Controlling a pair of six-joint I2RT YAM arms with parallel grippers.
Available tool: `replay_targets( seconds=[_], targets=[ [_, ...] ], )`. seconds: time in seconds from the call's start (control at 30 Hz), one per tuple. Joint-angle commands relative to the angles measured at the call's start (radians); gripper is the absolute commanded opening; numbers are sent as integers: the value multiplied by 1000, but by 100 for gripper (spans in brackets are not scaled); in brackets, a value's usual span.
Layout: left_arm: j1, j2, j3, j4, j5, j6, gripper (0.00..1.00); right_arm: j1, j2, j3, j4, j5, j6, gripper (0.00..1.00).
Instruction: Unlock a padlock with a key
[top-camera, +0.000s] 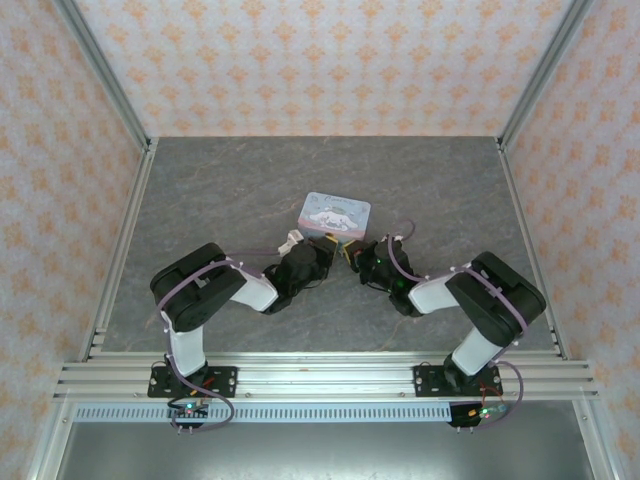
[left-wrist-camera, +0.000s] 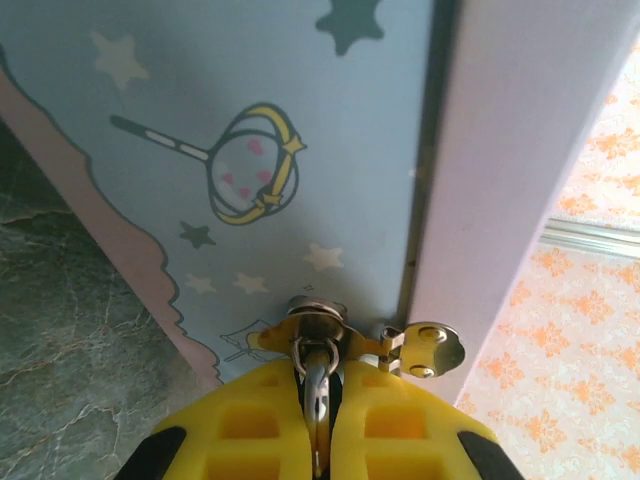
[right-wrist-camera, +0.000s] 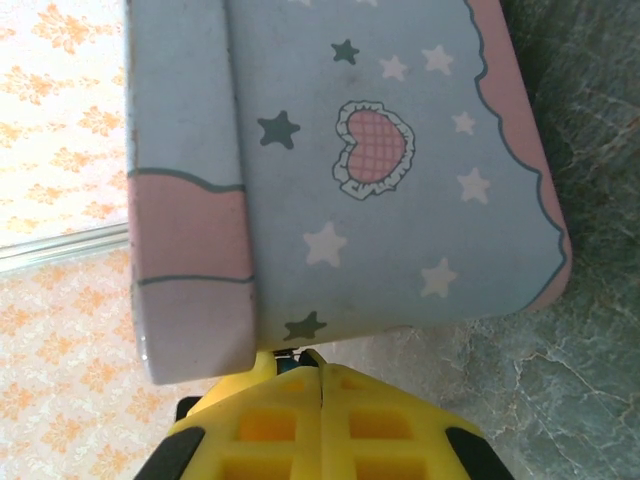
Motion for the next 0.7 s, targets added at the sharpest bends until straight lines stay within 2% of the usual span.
replay_targets(
  seconds=[0.0,0.23,0.37,0.47,0.67],
  targets=[
    [-70,-4,18,114,99,-10,0,6,16,53,122,-7,18,0],
    [-68,0,-19,117,64,-7,0,-3,24,52,123,-13,18,0],
    [-62,6,-61,127,12,-8,0,-19,-4,31,104,-15,9,10],
    [-55,22,-81,156,-9,-16,0,-24,-38,29,55,-25,-13,21],
    [-47,20,-80,132,-6,0,0,-30,-100,12,-46,-53,-52,52]
  ],
)
